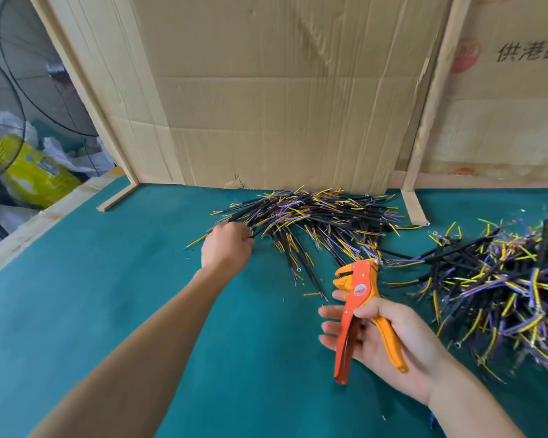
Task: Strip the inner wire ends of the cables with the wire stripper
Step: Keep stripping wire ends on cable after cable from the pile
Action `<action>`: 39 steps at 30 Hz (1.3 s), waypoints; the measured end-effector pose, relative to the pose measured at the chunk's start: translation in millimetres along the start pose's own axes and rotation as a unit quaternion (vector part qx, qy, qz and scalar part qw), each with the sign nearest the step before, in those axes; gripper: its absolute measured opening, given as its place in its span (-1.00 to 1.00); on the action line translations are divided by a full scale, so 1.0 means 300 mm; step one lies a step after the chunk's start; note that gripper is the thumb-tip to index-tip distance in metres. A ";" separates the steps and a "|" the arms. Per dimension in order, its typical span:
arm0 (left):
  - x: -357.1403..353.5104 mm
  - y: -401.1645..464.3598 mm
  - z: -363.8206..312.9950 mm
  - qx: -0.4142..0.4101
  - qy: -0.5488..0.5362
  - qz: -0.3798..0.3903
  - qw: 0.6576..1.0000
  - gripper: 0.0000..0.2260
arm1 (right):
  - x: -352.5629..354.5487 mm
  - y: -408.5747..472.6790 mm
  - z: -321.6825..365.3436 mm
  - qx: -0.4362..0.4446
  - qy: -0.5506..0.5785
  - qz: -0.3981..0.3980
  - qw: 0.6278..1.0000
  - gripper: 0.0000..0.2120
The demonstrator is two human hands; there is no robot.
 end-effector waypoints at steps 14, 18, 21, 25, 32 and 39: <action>-0.156 -0.457 -0.200 -0.028 -0.416 0.145 0.897 -0.85 | 0.038 -0.028 0.089 0.114 -0.011 0.033 0.993 -0.23; -0.189 -0.484 -0.183 -0.041 -0.402 0.122 0.906 -0.87 | 0.072 -0.042 0.118 0.160 -0.018 0.026 0.987 -0.33; -0.189 -0.482 -0.179 -0.058 -0.388 0.119 0.912 -0.89 | 0.086 -0.041 0.122 0.174 -0.020 0.019 0.984 -0.43; -0.189 -0.486 -0.190 -0.069 -0.386 0.123 0.912 -0.88 | 0.096 -0.031 0.126 0.181 -0.024 0.010 0.983 -0.42; -0.187 -0.498 -0.215 -0.094 -0.397 0.171 0.897 -0.85 | 0.095 -0.020 0.137 0.191 -0.019 0.031 0.981 -0.27; -0.202 -0.492 -0.238 -0.057 -0.494 0.227 0.838 -0.64 | 0.040 0.004 0.095 0.170 -0.026 0.084 0.982 -0.32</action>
Point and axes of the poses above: each hand's wrist, its own y-axis towards the middle knuckle, its own x-axis out of the back of the hand, z = x × y, the point moved 6 cm from there along y, towards the middle knuckle, and after that the axes turned 15 degrees about -y, right-handed, at the moved point
